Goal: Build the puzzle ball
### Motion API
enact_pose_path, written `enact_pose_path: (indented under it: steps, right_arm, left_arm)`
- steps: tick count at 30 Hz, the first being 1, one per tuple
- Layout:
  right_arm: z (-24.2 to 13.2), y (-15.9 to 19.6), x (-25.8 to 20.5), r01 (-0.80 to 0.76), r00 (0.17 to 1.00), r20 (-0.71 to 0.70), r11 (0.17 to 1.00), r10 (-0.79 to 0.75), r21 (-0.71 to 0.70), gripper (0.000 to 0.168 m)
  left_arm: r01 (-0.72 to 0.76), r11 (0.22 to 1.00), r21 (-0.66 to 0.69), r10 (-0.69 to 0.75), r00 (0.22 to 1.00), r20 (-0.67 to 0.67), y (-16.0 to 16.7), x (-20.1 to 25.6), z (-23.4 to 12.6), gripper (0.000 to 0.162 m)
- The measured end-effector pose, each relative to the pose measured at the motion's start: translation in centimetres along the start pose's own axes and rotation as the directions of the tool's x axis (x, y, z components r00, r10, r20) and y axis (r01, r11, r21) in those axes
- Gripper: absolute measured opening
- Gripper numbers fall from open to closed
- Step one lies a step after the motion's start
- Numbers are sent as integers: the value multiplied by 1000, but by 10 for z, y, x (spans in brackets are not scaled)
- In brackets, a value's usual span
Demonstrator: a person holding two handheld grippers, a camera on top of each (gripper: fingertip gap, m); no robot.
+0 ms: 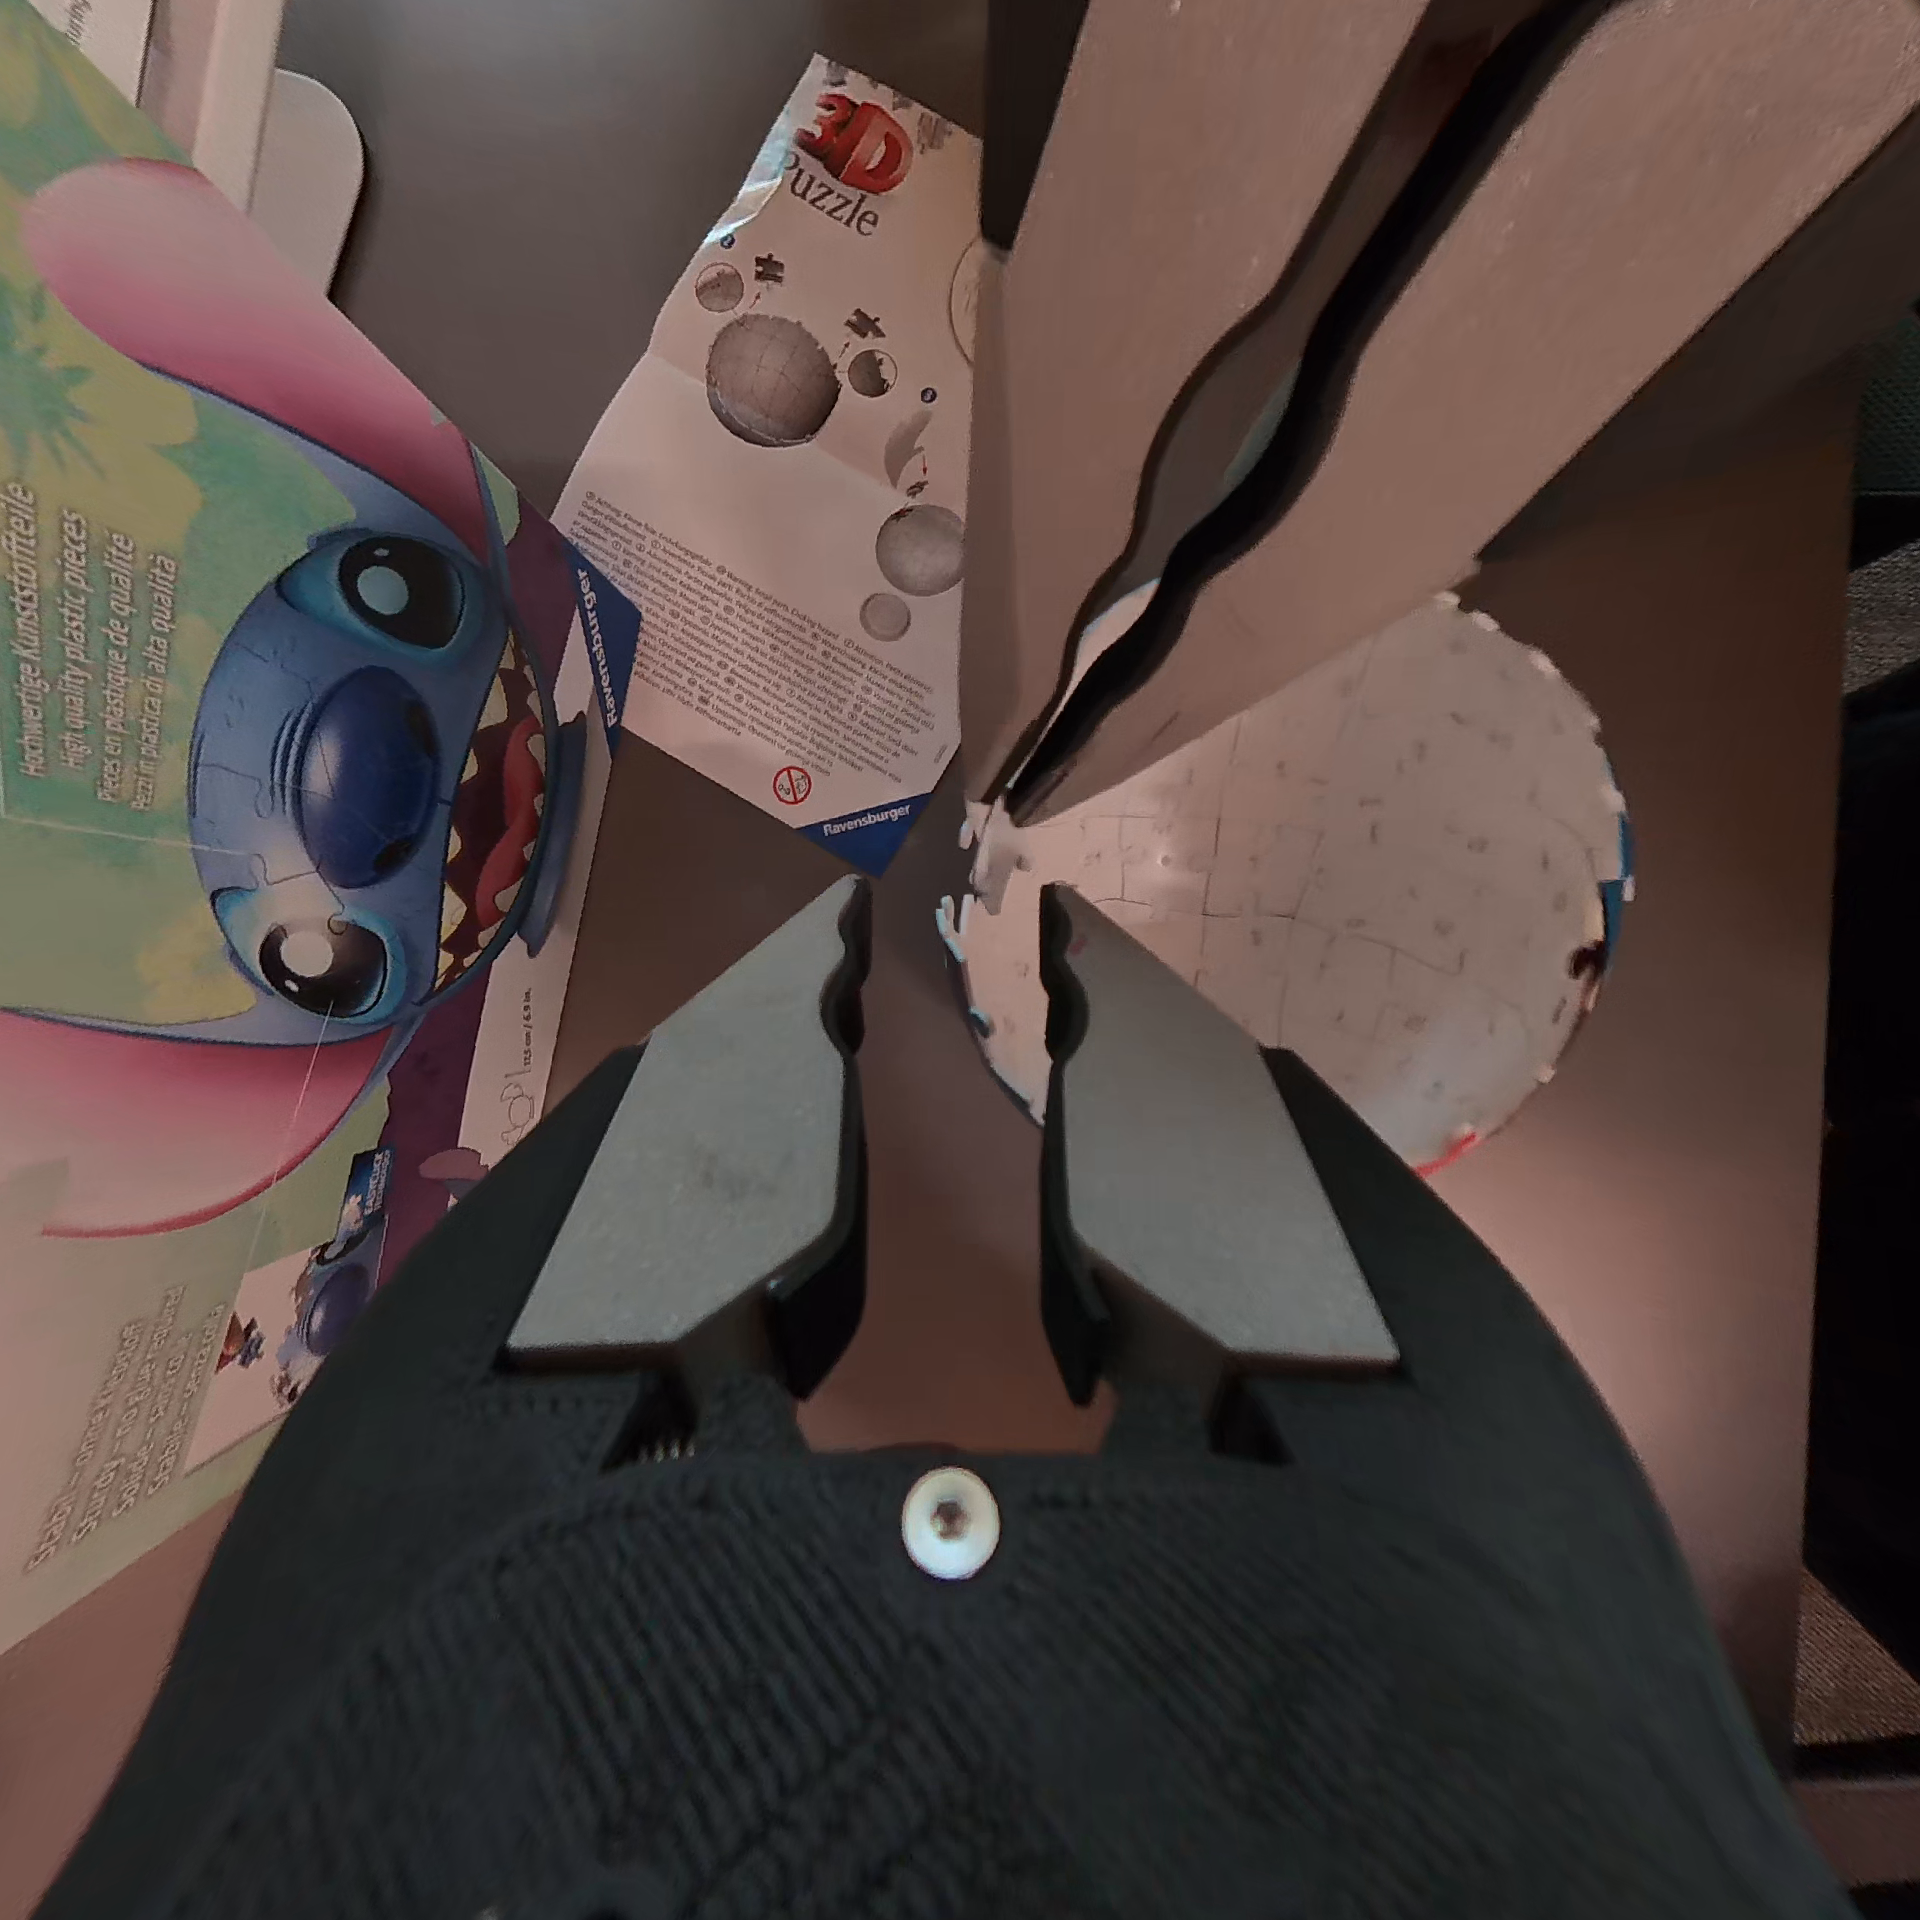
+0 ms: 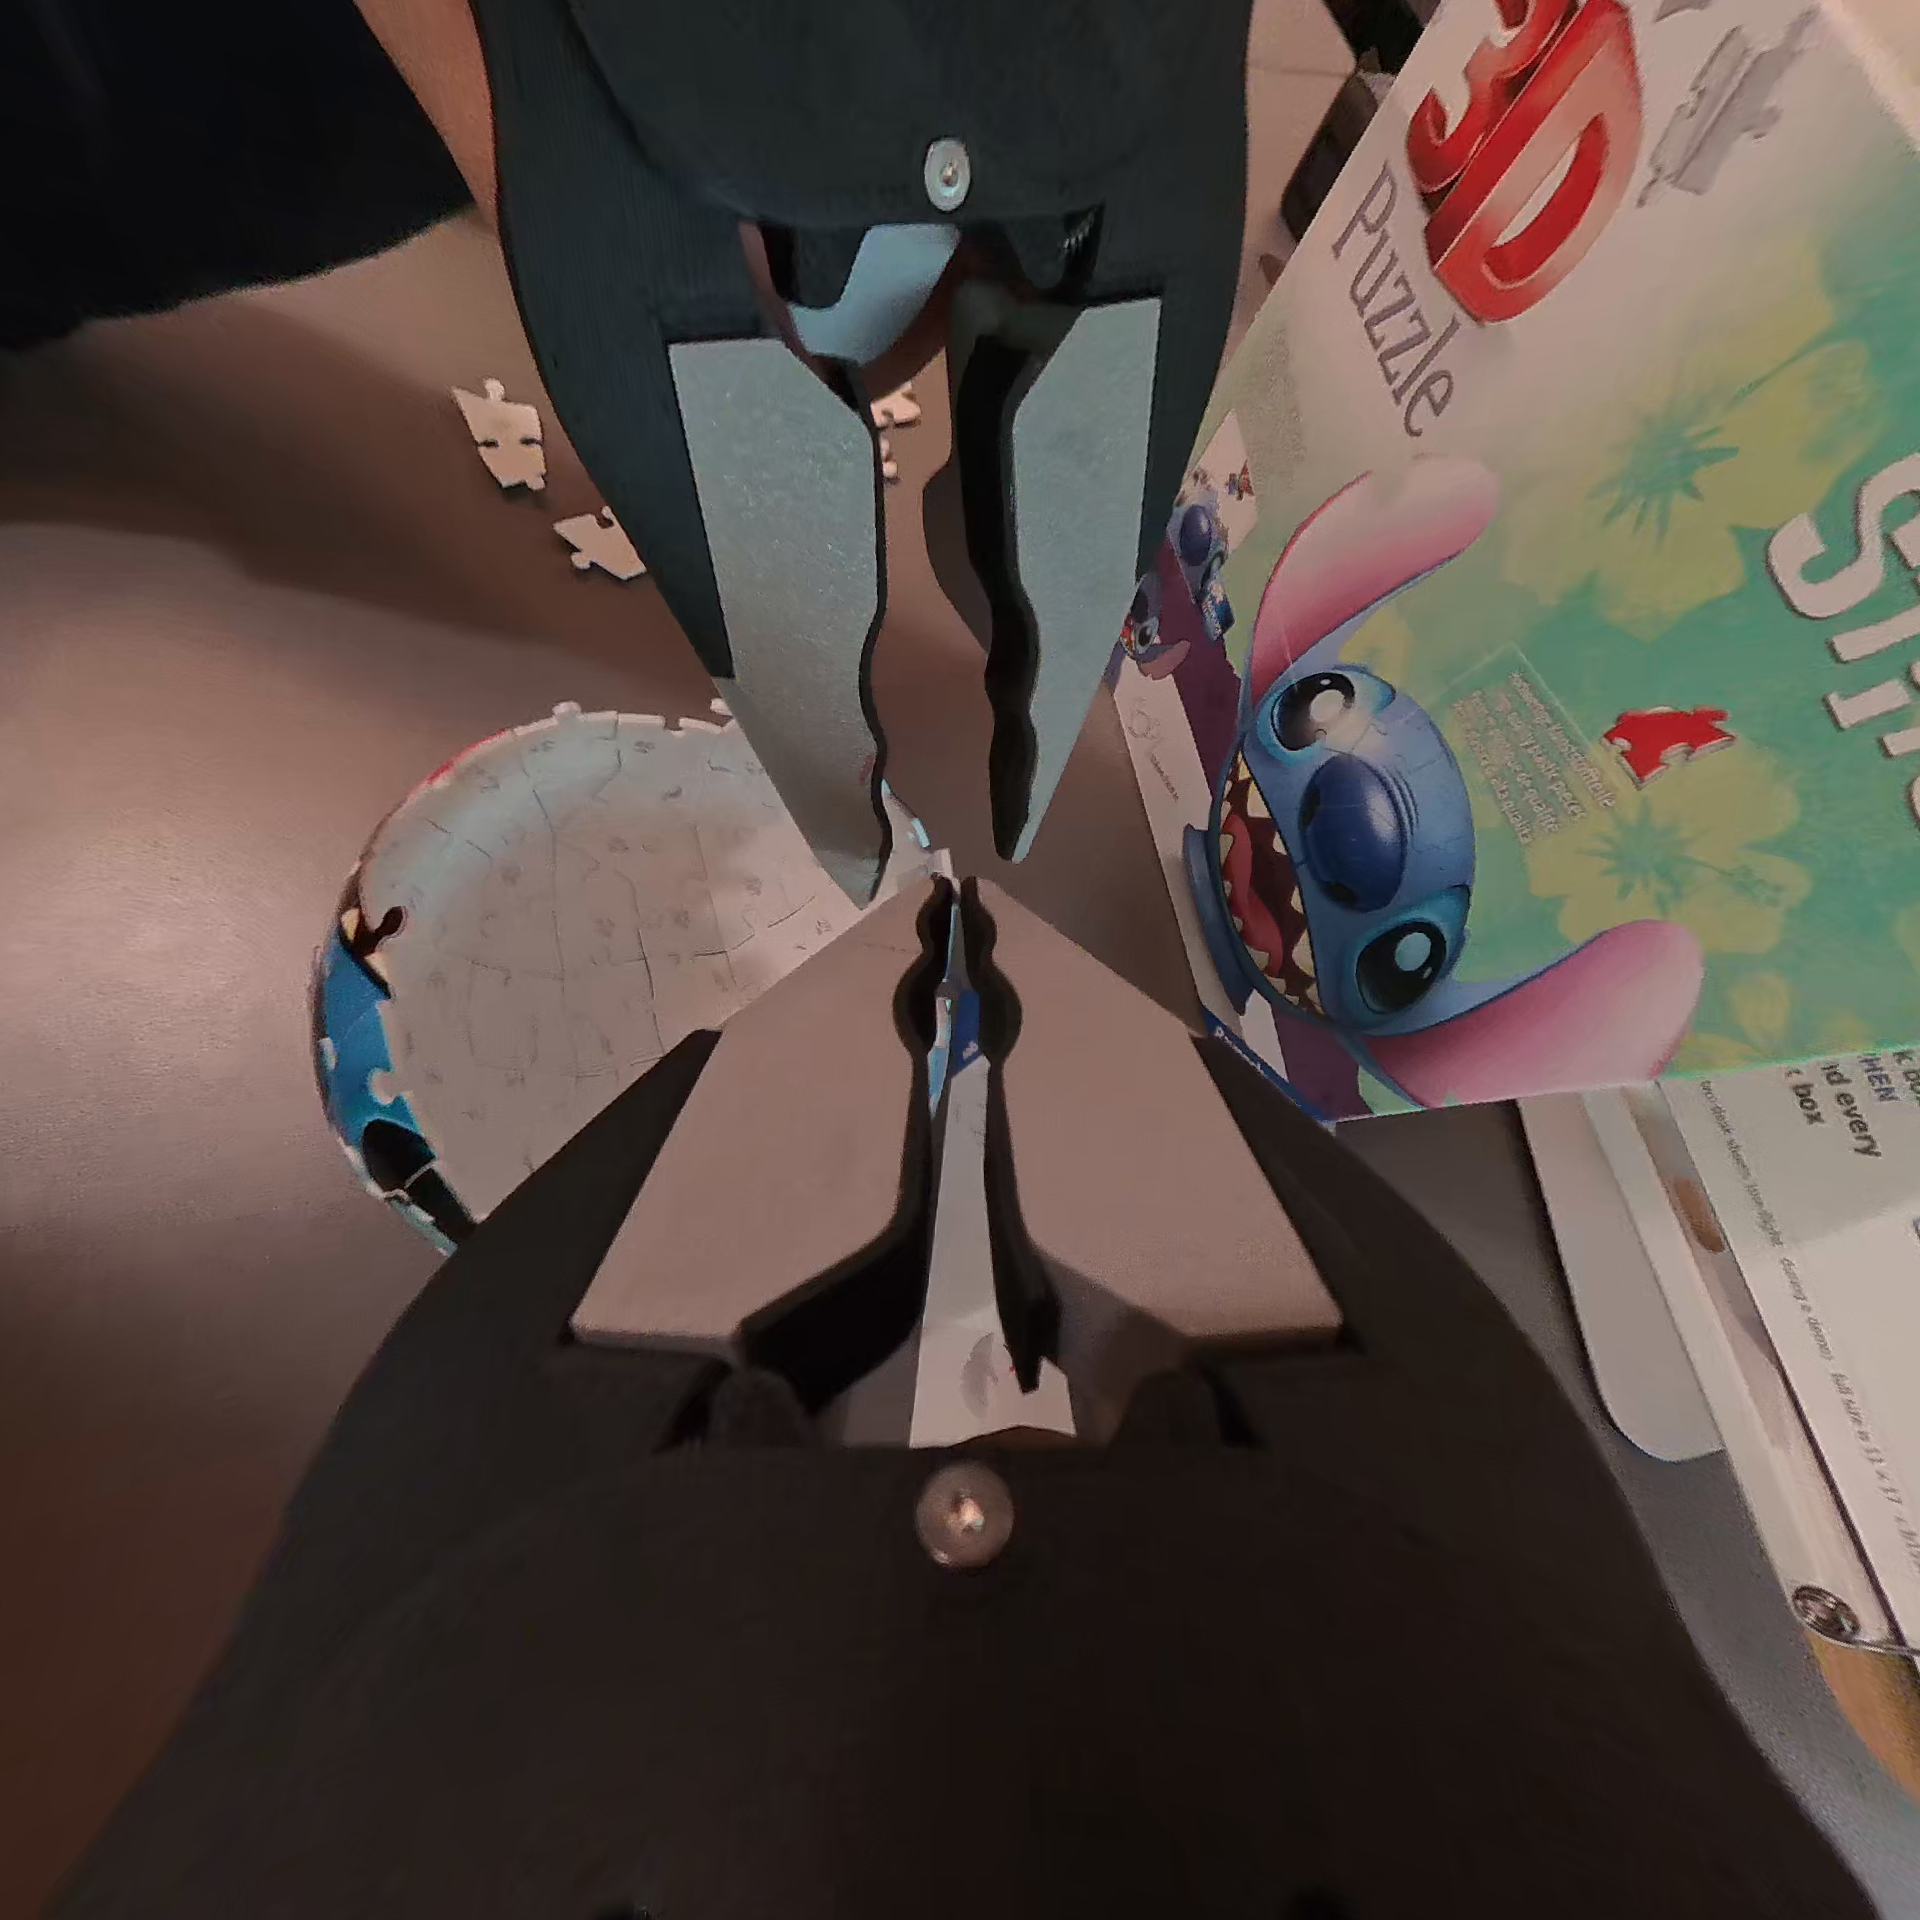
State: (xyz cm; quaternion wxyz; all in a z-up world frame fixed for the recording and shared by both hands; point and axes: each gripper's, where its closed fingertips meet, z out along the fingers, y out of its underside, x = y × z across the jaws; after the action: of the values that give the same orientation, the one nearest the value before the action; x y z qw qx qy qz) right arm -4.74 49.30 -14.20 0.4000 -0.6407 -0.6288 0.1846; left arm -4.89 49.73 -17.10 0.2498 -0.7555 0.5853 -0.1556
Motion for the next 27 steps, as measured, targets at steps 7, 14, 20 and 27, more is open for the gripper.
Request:
enact_pose_path:
  steps: [7,14,20,27]
  right_arm:
    - [-11,-8,1,-51,998,40,995,48,84,0]
    - [-14,-6,3,-66,997,56,992,60,108,0]
    - [-22,-11,3,-71,995,88,982,56,174,1]
    - [-11,-9,-2,-24,998,68,989,15,145,4]
  left_arm:
    - [-6,998,67,10,999,-47,-12,8,-2,17]
    - [-6,997,78,9,999,-48,-13,9,-6,0]
    - [8,999,45,-6,999,-39,-9,7,-4,0]
    - [-6,999,49,8,1000,-30,-10,9,-5,0]
